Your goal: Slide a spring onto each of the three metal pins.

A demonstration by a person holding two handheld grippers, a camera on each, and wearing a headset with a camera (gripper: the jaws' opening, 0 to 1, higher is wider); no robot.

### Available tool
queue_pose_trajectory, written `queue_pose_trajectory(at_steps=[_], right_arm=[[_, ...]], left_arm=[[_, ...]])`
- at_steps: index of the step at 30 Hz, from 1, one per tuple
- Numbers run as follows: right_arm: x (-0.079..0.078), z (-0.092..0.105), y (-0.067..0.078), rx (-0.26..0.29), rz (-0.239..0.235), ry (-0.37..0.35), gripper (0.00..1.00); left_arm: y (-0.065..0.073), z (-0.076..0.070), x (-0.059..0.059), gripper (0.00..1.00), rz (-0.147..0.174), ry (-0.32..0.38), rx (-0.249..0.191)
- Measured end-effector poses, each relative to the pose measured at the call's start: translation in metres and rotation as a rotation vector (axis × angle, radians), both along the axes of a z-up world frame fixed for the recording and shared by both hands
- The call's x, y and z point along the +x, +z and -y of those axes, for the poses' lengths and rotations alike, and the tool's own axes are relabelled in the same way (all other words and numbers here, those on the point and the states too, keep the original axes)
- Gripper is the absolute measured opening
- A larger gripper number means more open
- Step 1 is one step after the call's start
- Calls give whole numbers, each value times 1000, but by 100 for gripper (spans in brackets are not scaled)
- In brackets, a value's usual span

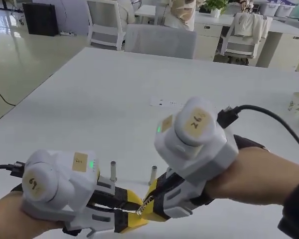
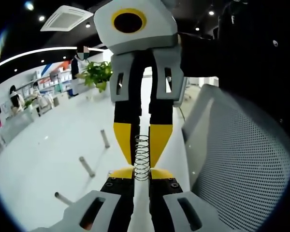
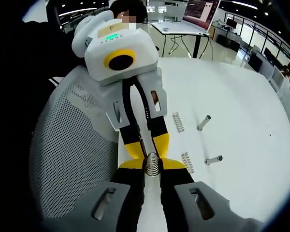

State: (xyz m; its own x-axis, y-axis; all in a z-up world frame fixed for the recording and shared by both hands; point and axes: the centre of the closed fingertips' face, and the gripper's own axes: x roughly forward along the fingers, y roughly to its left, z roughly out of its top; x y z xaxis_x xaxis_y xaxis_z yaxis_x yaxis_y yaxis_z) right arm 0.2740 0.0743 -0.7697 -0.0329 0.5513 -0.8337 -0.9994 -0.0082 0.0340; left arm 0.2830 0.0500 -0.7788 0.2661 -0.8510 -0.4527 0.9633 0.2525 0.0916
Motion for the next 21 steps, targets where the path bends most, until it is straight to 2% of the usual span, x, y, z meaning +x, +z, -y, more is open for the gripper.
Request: queue_pose_trajectory(at_steps=[8,12,21], right_arm=[[4,-1,2,-3,9,-6,8],[8,4,2,-9,11,-19,8],[20,21,5,-25,22,-55,8]], left_arm=[[1,-2,5,3,-22,29,-26],[-3,-6,6,8,-40,46,-24],[-1,-18,13,18,-64,105,-49]])
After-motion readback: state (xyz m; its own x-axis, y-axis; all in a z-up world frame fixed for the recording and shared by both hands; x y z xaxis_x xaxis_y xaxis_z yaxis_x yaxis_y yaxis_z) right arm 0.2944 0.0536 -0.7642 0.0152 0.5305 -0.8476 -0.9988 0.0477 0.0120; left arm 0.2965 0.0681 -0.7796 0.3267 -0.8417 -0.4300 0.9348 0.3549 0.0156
